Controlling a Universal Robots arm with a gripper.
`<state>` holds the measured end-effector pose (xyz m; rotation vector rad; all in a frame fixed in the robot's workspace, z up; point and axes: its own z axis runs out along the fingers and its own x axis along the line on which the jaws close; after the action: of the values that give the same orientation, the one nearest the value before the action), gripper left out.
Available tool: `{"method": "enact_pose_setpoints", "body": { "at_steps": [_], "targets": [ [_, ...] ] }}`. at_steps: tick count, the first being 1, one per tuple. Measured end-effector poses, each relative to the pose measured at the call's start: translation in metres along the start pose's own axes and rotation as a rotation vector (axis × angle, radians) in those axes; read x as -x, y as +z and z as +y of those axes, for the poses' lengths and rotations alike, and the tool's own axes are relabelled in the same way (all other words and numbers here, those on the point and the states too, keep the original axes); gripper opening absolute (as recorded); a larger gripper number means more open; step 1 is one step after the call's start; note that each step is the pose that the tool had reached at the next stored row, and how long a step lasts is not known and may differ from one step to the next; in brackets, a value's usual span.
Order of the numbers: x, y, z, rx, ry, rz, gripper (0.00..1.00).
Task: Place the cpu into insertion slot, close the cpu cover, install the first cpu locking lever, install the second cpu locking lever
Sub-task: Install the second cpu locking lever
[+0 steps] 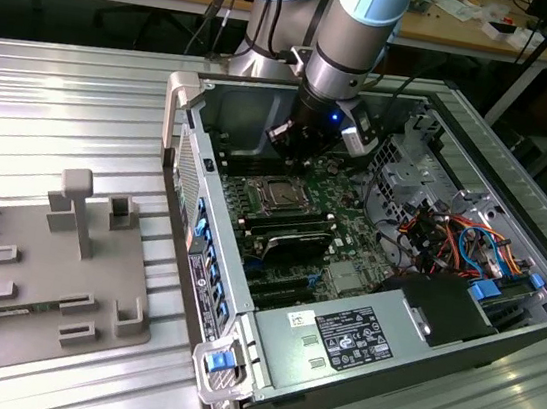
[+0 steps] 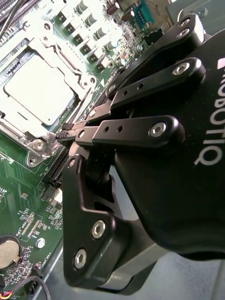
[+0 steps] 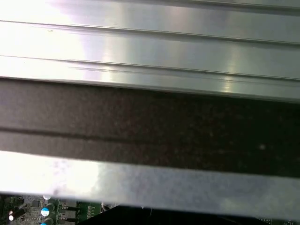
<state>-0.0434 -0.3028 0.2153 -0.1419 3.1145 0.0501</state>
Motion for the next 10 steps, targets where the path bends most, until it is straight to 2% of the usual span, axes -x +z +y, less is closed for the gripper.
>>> {"method": "enact_pose_setpoints", "body": {
  "at_steps": [10],
  "targets": [
    [-0.0001,0.0000,-0.0015,-0.0002,0.000,0.0000,0.11]
  ]
}}
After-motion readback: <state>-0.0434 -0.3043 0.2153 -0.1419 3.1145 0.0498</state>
